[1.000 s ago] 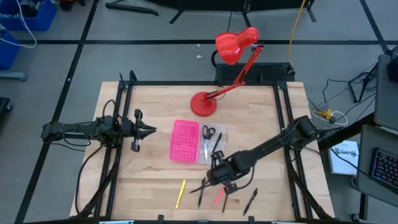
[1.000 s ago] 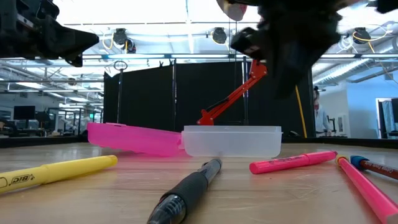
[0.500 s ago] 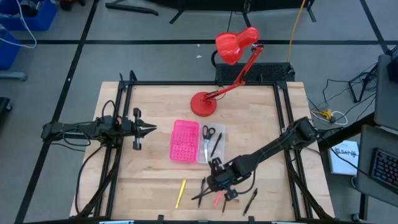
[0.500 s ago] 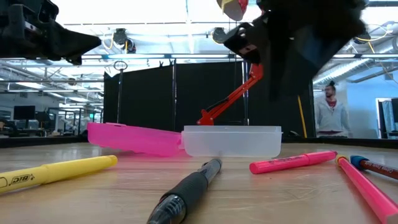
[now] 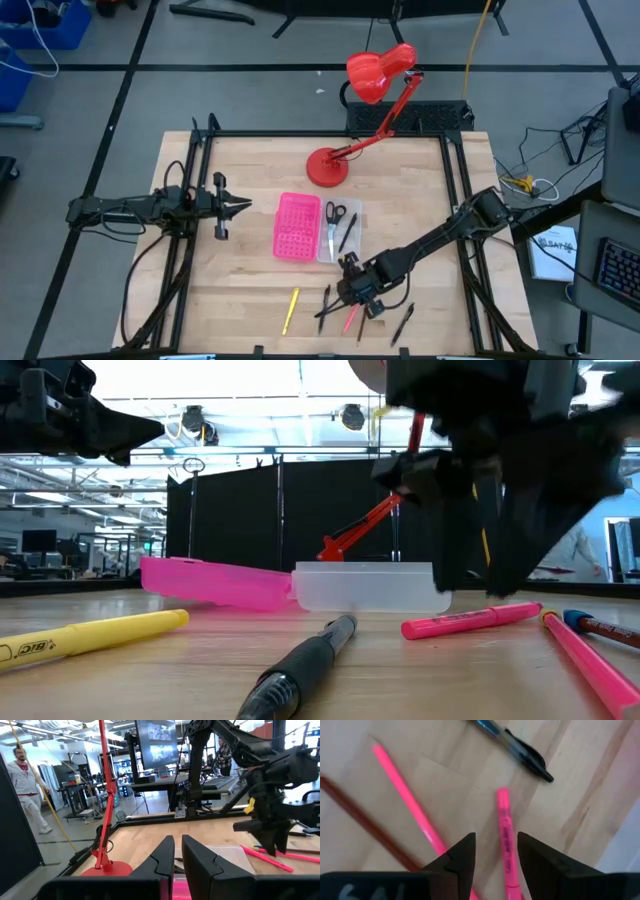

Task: Pick & place school supplies into a supply box
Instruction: Put the pink pen into the pink supply box

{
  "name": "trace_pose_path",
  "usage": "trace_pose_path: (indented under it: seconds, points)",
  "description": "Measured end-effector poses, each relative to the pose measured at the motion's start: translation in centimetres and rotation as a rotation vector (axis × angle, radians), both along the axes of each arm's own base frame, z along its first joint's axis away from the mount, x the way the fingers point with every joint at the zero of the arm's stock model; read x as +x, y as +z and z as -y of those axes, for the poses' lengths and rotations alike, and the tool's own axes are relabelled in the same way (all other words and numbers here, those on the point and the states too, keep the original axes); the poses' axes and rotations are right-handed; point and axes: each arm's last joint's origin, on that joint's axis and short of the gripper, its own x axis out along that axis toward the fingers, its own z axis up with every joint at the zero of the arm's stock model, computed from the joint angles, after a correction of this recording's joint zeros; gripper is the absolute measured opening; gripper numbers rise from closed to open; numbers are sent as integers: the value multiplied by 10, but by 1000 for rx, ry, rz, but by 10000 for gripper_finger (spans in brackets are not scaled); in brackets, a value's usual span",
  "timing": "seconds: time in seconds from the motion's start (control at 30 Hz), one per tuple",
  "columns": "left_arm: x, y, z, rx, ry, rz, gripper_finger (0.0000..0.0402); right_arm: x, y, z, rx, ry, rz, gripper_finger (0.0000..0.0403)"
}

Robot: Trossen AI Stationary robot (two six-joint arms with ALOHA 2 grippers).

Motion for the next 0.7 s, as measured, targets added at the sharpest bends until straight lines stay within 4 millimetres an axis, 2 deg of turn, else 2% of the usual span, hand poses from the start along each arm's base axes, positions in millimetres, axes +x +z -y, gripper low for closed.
trace_pose_path:
  seconds: [0.17, 0.5, 0.6, 0.7]
  points:
    - [0, 0, 0, 3, 5, -1, 44, -1, -13, 10, 9, -6, 28, 138]
    - [0, -2, 0, -35, 1, -23, 44, -17, -43, 22, 20, -19, 46, 128]
    - [0, -3, 0, -62, -1, -30, 44, -19, -46, 23, 29, -11, 28, 107]
    - [0, -3, 0, -94, -4, -28, 44, -20, -46, 21, 55, -12, 12, 69]
